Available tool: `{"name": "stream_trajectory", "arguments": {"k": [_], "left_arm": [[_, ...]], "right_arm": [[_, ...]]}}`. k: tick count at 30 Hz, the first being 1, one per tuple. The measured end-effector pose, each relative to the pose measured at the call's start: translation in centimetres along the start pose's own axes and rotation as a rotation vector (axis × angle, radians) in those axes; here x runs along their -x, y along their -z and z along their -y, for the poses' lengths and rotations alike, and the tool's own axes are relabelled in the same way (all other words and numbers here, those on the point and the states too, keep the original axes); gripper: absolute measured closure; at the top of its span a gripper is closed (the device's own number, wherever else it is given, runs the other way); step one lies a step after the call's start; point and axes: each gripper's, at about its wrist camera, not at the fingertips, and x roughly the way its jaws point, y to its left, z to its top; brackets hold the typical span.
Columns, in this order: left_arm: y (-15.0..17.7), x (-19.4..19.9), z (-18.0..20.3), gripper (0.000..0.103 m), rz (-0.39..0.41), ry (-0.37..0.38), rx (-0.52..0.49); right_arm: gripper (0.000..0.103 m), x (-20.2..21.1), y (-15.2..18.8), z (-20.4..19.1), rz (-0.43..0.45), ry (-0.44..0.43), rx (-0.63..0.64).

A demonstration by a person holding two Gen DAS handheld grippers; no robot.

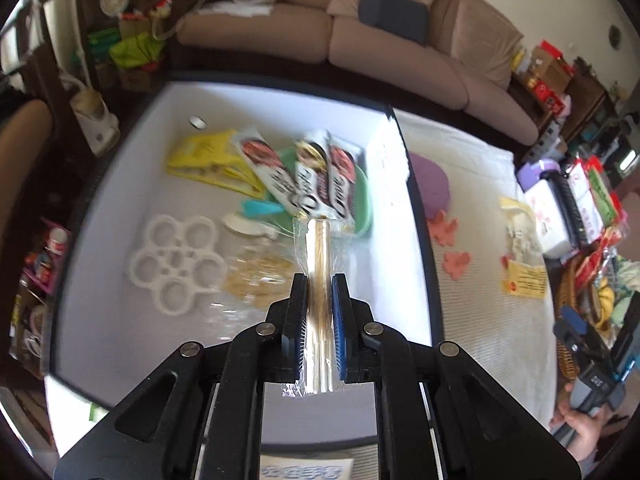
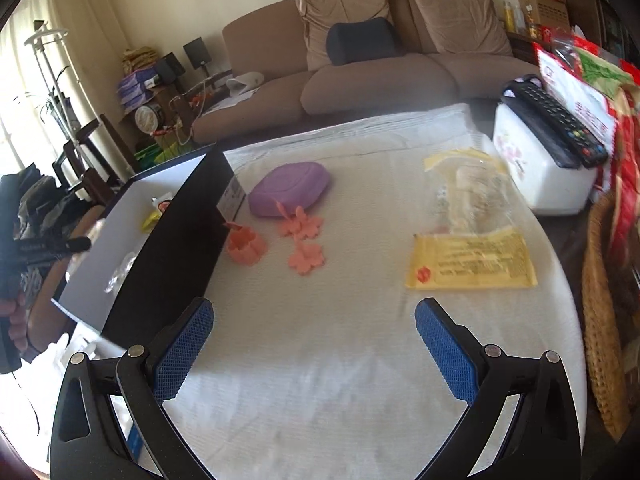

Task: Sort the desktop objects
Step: 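Carry the wooden sticks into the open box and open the left tool, then grasp the purple plastic bowl by its rim with the right tool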

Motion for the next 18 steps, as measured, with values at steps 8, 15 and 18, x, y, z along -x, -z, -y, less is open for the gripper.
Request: {"name": "stream_trajectory", "arguments": {"k": [8,15,18], "left_arm": [[-0.1,-4.8,2.4,0.078,-0.105,0.006,0.005],[-1.2,-1.8,2.7,0.043,-0.052,0.055,0.005],[-2.0,0.2,3.7,0.043,-0.005,0.097,-0.013]], "right_arm": [[0.000,-6.2,-4.5,-1.6,-0.064,0.017,0.068],[0.000,-8.7,-6.5,-1.3,-0.066,-0.006,0.017],[0.000,-9.3,-6.7,-0.6,-0.067,0.001,0.007]]}}
